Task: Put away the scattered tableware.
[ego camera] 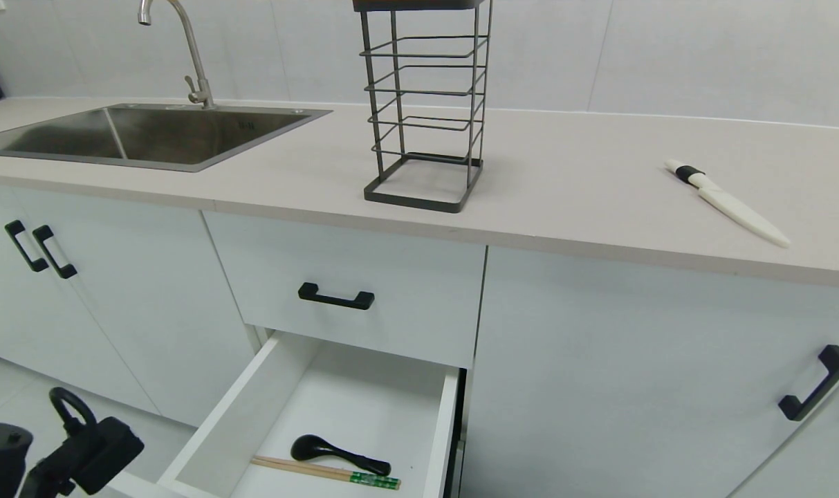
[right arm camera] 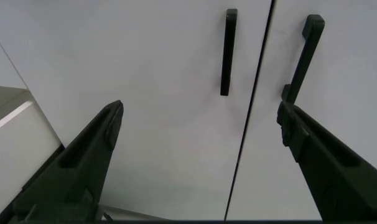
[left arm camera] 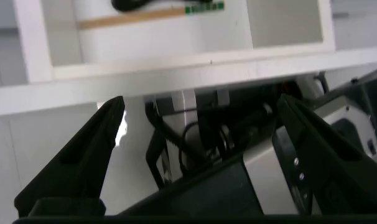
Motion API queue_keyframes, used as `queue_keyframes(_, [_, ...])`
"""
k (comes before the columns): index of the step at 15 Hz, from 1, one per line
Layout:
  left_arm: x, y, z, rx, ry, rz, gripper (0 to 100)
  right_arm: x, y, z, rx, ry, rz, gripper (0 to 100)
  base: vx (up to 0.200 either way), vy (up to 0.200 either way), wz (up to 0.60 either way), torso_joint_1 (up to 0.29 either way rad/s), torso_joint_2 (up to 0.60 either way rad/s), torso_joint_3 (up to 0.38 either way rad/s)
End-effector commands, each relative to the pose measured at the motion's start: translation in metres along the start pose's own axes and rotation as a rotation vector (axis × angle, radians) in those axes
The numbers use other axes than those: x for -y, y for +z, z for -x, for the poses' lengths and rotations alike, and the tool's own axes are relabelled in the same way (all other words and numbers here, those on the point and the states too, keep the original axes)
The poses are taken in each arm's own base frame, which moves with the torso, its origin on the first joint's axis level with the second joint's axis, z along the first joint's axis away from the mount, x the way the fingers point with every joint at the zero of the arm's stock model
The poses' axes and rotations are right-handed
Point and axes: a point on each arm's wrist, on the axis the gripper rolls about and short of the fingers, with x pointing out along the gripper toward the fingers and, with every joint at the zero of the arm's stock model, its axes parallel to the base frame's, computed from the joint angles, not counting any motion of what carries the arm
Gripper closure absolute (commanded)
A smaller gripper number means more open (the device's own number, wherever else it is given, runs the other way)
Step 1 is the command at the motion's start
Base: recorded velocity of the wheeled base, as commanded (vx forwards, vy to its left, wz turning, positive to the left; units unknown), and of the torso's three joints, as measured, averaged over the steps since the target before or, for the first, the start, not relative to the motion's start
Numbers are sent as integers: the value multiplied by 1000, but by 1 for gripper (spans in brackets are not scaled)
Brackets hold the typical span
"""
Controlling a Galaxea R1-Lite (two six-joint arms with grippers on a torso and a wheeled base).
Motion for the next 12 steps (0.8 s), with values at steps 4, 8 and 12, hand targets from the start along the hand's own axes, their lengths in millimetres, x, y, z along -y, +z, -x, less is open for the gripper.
queue_keyframes(4, [-2,-5,-9,-85,-3,20,0,0,0,0,-4,0,0,0,0,0,0,0,0,0])
queue_keyframes(8, [-6,-2,-21,-136,67,8,0,0,0,0,-4,0,0,0,0,0,0,0,0,0])
queue_keyframes(12, [-10,-3,-30,-172,171,-75,0,0,0,0,-4,1,0,0,0,0,0,0,0,0])
